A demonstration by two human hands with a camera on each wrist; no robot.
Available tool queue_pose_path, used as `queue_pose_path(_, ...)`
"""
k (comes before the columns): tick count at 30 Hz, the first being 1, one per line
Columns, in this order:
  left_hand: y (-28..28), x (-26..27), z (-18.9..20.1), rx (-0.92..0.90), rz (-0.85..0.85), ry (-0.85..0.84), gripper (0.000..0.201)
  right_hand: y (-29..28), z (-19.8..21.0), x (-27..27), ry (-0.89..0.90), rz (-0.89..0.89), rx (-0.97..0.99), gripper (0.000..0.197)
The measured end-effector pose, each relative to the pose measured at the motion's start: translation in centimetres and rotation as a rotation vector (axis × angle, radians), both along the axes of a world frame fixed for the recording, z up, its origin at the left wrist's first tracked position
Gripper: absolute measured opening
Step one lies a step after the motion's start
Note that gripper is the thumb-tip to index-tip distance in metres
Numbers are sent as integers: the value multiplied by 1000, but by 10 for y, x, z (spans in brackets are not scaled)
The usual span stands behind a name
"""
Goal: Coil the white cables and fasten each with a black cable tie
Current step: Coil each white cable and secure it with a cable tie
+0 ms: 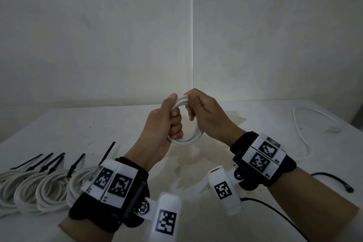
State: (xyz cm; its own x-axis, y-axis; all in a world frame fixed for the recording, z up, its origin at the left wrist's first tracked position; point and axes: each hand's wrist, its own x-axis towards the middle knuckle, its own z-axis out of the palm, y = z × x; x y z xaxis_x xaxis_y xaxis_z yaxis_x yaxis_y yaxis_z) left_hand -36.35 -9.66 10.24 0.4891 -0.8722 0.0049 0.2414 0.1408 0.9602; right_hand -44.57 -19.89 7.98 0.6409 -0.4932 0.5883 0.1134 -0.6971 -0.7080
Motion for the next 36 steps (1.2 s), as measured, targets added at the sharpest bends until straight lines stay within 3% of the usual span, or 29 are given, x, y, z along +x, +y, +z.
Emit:
queue_pose_path(4, 0, 19, 8, -127, 109, 90, 43, -13, -13, -8, 108, -11, 81, 29)
queue_pose_path(8, 1, 42, 17, -232, 225, 146, 43, -22, -33, -11, 322, -106, 34, 25)
queue_pose_path(13, 3, 61, 9, -272, 421, 142, 43, -21, -44, -1, 447, -185, -155, 39)
queue_pose_path(19, 16, 94, 14, -372, 658, 200, 41, -36, -68, -2, 644, -388, -487, 35)
queue_pose_path(21, 17, 98, 17, -383, 692, 190, 41, -41, -66, 0, 652, -380, -555, 35)
queue_pose_path(25, 7, 89, 9, -254, 749, -65, 42, -28, -52, 17, 645, -195, -804, 19)
queue_pose_path(28, 0, 79, -9, -186, 724, -301, 46, -10, -45, 26, 463, -91, -922, 27)
queue_pose_path(34, -2, 72, -39, -73, 647, -727, 46, 9, -21, 33, 276, -67, -920, 31)
queue_pose_path(36, -1, 68, -46, -65, 578, -785, 45, 10, -13, 33, 263, -55, -872, 26)
